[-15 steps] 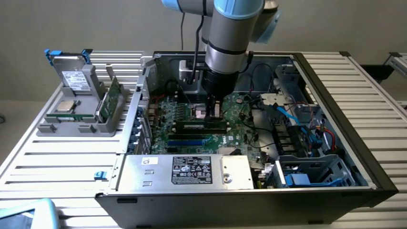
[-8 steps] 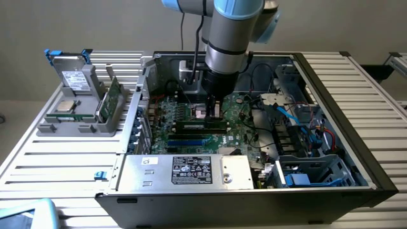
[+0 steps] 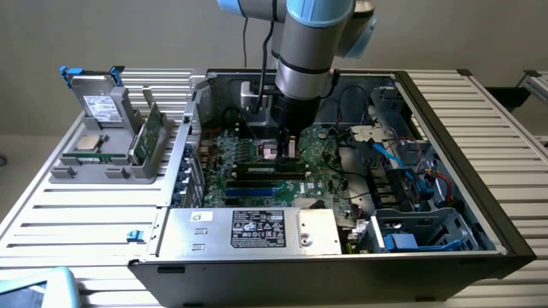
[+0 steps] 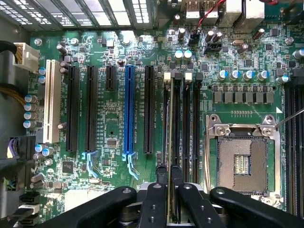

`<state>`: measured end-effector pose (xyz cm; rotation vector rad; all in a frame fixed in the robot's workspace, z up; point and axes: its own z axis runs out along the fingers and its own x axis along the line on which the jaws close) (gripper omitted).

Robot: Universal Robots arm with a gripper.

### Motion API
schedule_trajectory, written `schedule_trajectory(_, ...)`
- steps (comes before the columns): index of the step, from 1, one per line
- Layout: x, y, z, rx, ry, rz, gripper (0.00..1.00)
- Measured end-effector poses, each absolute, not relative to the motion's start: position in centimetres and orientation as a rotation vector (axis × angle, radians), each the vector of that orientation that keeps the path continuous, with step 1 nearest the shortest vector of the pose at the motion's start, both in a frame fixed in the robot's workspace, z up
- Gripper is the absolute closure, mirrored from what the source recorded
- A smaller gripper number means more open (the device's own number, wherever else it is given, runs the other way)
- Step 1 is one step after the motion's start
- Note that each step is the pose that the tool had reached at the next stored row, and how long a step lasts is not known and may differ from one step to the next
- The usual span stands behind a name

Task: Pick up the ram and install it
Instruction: 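Insert the ram into the slot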

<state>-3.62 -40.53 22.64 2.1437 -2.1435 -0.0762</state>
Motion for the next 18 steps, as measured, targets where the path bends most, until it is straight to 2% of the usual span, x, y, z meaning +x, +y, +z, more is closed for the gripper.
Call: schedule_trajectory(18,-3.71,-40.64,22.61,2.146,-2.145,-0.072,0.85)
